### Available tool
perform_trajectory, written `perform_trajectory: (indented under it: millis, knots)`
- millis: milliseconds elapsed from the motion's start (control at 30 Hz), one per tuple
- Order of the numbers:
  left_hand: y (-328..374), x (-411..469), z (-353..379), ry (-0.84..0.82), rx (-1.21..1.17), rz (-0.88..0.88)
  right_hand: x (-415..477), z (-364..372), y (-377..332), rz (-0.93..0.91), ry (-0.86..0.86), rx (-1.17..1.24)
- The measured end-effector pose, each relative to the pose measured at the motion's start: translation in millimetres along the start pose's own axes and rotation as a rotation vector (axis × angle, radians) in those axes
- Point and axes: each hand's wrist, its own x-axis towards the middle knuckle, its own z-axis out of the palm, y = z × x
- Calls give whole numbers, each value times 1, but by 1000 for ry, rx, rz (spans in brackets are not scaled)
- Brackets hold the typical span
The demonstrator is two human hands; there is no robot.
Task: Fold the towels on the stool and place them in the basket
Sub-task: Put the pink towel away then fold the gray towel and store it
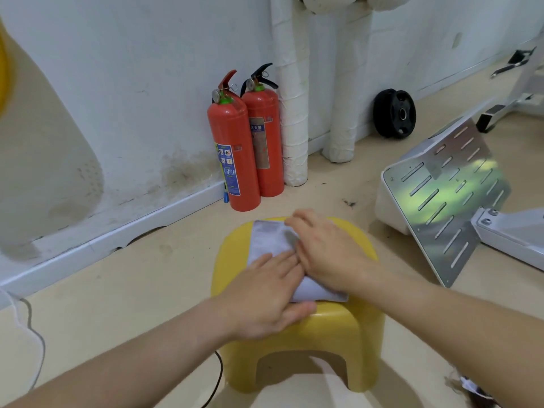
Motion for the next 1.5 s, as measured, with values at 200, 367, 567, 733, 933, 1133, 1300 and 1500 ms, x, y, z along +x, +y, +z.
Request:
perform_trajectory:
  millis: [200,367,567,733,933,1133,1300,1500]
  knots:
    - [-12,-15,10,-46,21,-10,-23,-6,1,-8,-286,88]
    - [-24,-17,3,-74,35,-4,-28,-23,-3,-26,-559,-222]
    - [-25,-9,2,107,164,-23,-35,-28,-23,-109,-456,-302]
    - [-18,-4,-25,53,213,-153,-44,-25,-24,-133,-255,-242]
    - [-25,-10,-51,-150,-322,-279,-31,-63,-10,-20,-572,49]
    - [-47,-17,-54,-162,-863,-454,-28,-62,16,163,-587,432]
    - [-49,-16,-43,21,-1158,-620,-22,-47,19,355,-357,710]
    - [-48,-6,-23,286,-1010,-803,-14,-29,6,437,-31,533]
